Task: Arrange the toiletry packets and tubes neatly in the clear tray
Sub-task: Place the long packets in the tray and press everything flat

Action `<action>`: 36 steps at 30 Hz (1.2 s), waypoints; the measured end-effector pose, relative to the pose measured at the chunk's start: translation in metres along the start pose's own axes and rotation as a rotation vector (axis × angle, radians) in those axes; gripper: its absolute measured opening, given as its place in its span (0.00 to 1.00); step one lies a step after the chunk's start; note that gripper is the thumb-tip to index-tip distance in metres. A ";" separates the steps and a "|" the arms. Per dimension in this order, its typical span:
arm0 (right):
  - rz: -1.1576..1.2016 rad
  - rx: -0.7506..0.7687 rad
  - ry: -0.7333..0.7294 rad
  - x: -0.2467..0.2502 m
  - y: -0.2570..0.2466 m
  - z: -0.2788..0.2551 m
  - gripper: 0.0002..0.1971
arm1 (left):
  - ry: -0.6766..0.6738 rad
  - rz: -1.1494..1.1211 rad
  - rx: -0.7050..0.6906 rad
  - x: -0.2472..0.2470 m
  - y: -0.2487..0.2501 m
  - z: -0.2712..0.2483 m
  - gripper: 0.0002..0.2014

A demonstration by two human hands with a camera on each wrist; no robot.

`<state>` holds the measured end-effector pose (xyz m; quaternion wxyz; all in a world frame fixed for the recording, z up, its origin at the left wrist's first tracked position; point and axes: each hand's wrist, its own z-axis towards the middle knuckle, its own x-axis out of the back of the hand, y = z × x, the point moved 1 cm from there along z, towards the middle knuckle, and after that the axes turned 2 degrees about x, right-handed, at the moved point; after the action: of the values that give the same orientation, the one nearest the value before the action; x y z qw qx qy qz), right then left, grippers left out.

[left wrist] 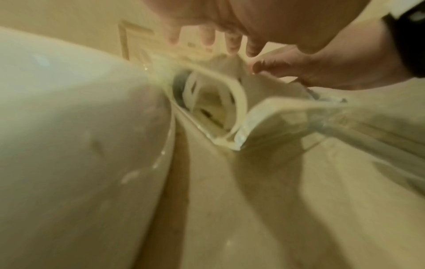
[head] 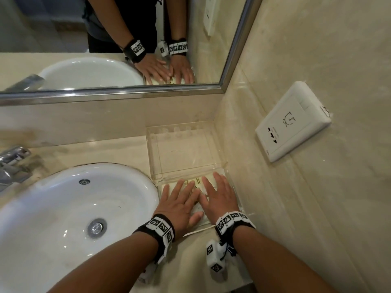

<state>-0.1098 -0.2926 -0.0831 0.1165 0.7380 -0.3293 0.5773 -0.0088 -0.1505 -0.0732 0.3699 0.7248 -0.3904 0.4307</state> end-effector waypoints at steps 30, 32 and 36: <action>0.449 -0.435 -0.013 -0.018 0.024 -0.086 0.12 | 0.029 -0.096 0.096 -0.009 -0.031 -0.056 0.57; 0.546 -0.460 0.016 -0.020 0.024 -0.087 0.11 | 0.053 -0.112 0.089 -0.010 -0.032 -0.054 0.56; 0.604 -0.475 0.049 -0.021 0.022 -0.082 0.13 | 0.093 -0.146 0.096 -0.011 -0.036 -0.052 0.56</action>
<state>-0.1896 -0.2568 -0.0825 0.1170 0.5461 -0.6535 0.5109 0.0019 -0.0875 -0.0721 0.3828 0.7475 -0.2978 0.4538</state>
